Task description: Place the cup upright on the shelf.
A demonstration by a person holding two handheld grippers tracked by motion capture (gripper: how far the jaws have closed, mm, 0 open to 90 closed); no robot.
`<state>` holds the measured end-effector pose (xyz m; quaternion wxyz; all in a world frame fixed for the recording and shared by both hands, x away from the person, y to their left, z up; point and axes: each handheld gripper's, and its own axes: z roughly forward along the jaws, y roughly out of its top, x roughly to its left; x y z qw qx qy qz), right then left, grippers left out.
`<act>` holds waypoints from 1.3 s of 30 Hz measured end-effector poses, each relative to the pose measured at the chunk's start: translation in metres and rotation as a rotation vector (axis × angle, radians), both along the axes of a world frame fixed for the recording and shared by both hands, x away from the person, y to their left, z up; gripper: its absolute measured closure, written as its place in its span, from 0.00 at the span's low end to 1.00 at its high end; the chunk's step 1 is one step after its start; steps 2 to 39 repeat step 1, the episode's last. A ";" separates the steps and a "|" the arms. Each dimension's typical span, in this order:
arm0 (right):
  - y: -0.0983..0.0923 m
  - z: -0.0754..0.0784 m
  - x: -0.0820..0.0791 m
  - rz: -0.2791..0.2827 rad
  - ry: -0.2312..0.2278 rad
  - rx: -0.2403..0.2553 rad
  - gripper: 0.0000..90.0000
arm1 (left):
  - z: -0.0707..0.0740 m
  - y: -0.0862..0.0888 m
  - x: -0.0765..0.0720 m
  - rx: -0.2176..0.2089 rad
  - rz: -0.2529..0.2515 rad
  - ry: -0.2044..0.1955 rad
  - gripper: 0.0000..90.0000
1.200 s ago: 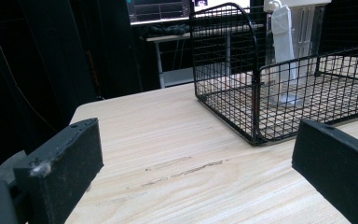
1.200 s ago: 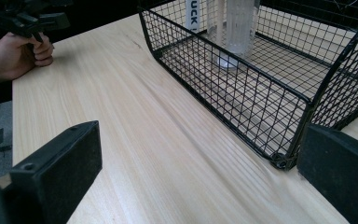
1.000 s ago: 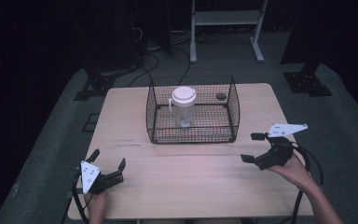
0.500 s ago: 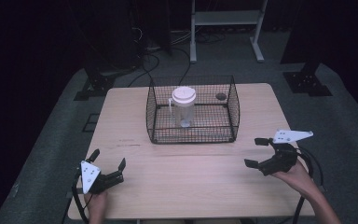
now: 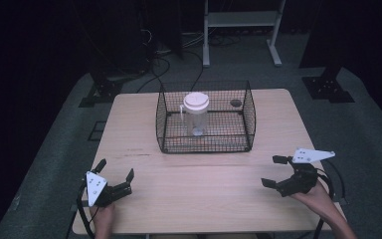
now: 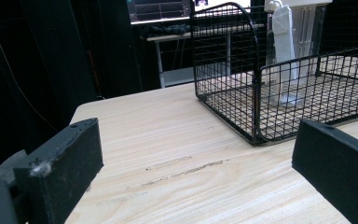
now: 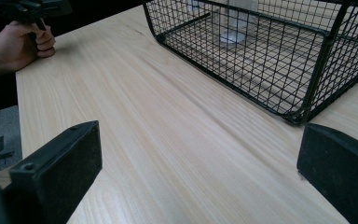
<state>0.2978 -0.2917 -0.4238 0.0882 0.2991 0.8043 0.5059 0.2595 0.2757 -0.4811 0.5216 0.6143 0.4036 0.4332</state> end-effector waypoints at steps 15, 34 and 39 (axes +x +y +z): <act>0.000 -0.002 -0.001 -0.003 -0.001 0.000 0.00 | 0.000 0.000 0.000 0.001 0.000 0.001 0.01; 0.000 -0.002 -0.001 -0.003 -0.001 0.000 0.00 | 0.000 0.000 0.000 0.001 0.000 0.001 0.01; 0.000 -0.002 -0.001 -0.003 -0.001 0.000 0.00 | 0.000 0.000 0.000 0.001 0.000 0.001 0.01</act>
